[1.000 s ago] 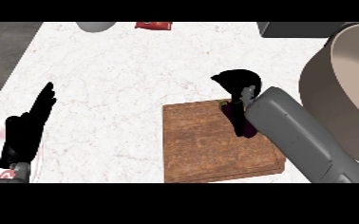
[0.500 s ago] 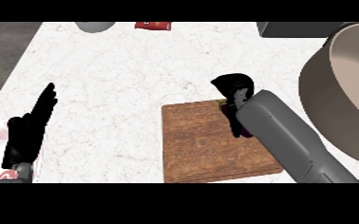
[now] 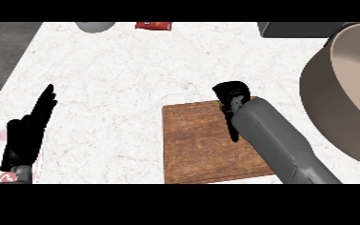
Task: Pick the eggplant from the cutting board and place it in the pot
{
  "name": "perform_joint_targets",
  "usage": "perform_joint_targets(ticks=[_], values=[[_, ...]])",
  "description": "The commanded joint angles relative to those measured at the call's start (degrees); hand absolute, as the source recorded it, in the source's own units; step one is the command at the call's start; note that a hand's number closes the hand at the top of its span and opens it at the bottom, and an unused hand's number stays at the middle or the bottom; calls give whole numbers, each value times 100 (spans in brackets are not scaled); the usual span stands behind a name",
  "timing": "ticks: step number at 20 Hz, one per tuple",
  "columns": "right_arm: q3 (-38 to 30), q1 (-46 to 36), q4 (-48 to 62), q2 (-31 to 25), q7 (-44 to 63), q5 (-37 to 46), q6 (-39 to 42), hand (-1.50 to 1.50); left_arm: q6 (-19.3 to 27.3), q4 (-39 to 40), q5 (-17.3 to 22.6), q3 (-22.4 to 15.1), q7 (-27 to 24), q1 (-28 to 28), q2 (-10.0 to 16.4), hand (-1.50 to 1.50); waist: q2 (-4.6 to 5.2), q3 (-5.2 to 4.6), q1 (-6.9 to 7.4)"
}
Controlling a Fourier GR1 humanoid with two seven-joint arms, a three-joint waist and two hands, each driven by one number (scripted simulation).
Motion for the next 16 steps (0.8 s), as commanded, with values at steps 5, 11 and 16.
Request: perform_joint_targets(ticks=[5,11,16], values=[[-265,-20,629,369,-432,716,-198,-150,-207,394,-177,203,-293,-110,-230,0,7,-2,-5],[-288,95,516,92,-1146,985,144,150,-296,66,-243,334,36,-156,-231,0,3,0,-1],[-305,181,454,30,-1607,1282,-30,150,-196,225,-464,273,207,-369,-406,0,1,-1,-24]])
